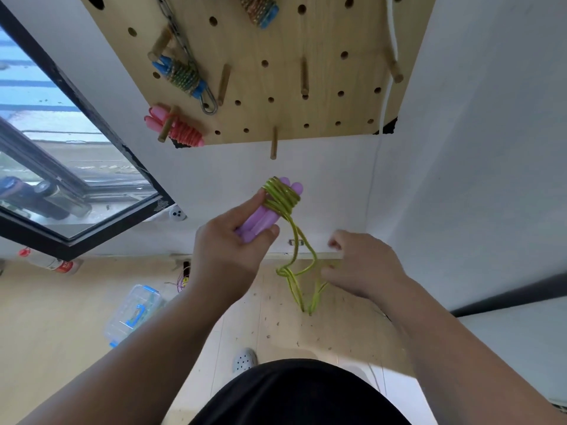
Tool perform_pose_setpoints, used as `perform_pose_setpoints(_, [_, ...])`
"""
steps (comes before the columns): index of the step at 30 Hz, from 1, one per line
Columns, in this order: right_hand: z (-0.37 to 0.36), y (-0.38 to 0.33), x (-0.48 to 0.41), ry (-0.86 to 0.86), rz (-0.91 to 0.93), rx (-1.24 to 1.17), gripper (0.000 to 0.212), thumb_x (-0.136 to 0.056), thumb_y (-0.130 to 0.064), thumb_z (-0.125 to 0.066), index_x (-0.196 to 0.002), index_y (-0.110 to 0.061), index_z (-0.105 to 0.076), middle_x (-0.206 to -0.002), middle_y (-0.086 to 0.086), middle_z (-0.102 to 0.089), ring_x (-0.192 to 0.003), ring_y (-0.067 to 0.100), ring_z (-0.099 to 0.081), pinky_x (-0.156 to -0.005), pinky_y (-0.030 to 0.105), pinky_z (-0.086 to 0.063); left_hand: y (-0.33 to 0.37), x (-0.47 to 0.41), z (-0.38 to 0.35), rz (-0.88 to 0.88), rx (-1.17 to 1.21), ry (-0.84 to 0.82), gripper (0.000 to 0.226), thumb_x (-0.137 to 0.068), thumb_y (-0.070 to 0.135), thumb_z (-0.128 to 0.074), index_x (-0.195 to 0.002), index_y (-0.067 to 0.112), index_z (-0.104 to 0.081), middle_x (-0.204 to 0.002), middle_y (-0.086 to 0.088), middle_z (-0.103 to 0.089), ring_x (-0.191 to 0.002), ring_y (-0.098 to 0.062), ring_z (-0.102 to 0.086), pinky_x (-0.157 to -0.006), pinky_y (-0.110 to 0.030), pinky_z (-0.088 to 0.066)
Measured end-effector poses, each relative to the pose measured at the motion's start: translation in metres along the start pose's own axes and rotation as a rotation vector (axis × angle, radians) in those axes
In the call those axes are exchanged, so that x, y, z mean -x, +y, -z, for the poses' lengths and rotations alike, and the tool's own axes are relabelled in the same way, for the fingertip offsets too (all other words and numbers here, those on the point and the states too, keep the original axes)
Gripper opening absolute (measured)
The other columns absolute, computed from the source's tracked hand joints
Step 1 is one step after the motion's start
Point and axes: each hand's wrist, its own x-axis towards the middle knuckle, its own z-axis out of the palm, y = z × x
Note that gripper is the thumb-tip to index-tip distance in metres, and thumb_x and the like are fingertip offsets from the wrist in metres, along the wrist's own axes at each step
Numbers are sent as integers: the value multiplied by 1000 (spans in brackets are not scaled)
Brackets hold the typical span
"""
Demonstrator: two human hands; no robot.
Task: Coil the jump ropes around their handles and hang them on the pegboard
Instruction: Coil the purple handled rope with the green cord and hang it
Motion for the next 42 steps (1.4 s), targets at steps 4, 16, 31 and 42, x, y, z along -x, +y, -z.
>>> perform_pose_setpoints(4, [6, -26, 15, 270, 116, -220, 11, -88, -30, -57, -93, -23, -63, -86, -10, -66, -83, 14, -59, -69, 32, -50, 13, -2, 2, -9, -14, 41, 51, -87, 24, -77, -131, 46, -65, -79, 22, -69, -67, -4, -57, -61, -11, -39])
perform_pose_setpoints(16, [-28, -39, 13, 9, 220, -622, 3, -96, -42, -65, -98, -40, -65, -70, -11, -62, -61, 3, -54, -66, 27, -49, 29, -3, 6, 0, 57, 103, 50, -87, 21, -76, -128, 47, -64, -70, 27, -63, -65, 2, -53, -58, -6, -36])
perform_pose_setpoints(31, [-31, 35, 7, 219, -296, -1723, 24, -105, -15, -51, -85, -9, -62, -73, 7, -58, -76, 22, -60, -75, 39, -53, -94, -17, 43, 476, 179, 233, 56, -75, 40, -76, -130, 43, -66, -78, -3, -67, -72, -25, -58, -72, -39, -46])
perform_pose_setpoints(42, [-34, -14, 5, -300, 139, -711, 106, -57, -68, -86, -146, -45, -34, -150, -21, -42, -136, 1, -40, -112, 32, -36, -24, 25, 14, 222, 390, -252, 55, -79, 21, -78, -127, 45, -68, -76, -20, -62, -69, -25, -56, -62, -35, -44])
